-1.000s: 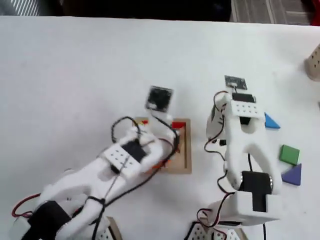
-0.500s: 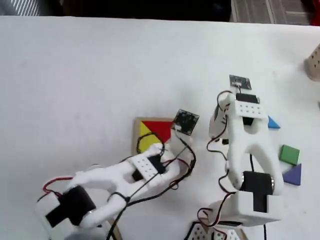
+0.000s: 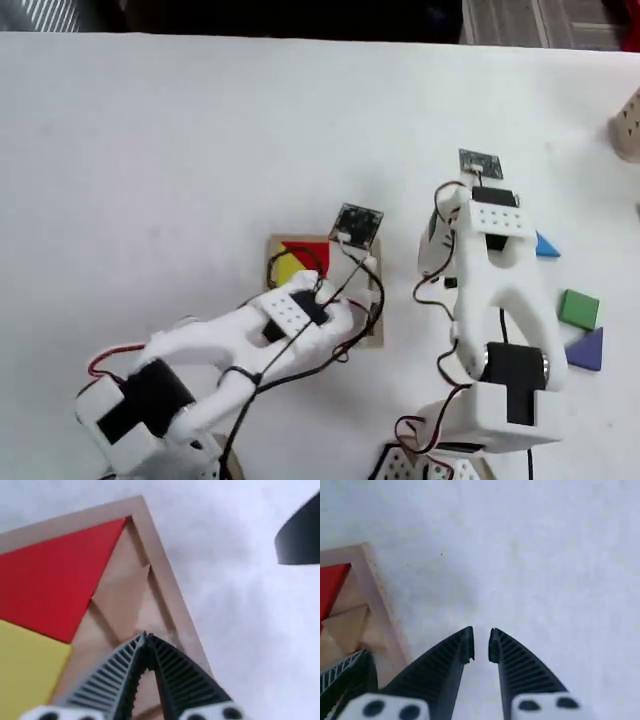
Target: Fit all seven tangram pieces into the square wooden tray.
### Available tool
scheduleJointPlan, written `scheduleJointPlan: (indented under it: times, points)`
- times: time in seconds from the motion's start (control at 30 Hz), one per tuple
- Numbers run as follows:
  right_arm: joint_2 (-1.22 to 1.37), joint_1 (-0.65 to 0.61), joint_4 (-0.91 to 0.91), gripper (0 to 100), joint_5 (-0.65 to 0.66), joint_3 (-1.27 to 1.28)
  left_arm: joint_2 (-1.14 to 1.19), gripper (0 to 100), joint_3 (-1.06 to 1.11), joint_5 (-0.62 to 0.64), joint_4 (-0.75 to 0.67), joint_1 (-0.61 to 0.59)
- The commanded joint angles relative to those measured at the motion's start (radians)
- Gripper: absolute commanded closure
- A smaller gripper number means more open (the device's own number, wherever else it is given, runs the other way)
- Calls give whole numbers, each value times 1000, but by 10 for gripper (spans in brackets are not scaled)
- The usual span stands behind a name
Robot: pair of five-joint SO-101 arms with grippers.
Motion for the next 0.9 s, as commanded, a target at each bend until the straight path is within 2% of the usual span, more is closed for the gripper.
scheduleJointPlan:
  times: [0.0, 0.13, 0.37, 0.47, 0.6, 0.7, 0.8, 0.87]
  points:
    - [-45, 8, -12, 943, 3, -6, -33, 976, -37, 6, 87, -30]
    - [-45, 8, -12, 943, 5, -6, -111, 976, -26, 6, 169, -56]
    - [-45, 2, -12, 943, 5, -5, -211, 976, -23, 8, 193, -206]
    - [-45, 2, -12, 943, 5, -5, -229, 976, -23, 8, 193, -209]
    - [-45, 2, -12, 943, 5, -5, -226, 976, -25, 9, 178, -157]
    - [-45, 2, -12, 943, 5, -5, -225, 976, -8, 14, 63, -110]
    - [-45, 2, -12, 943, 5, -5, -222, 977, 31, 20, -127, -85]
    - [-45, 2, -12, 943, 5, -5, -191, 977, 51, 68, -241, -77]
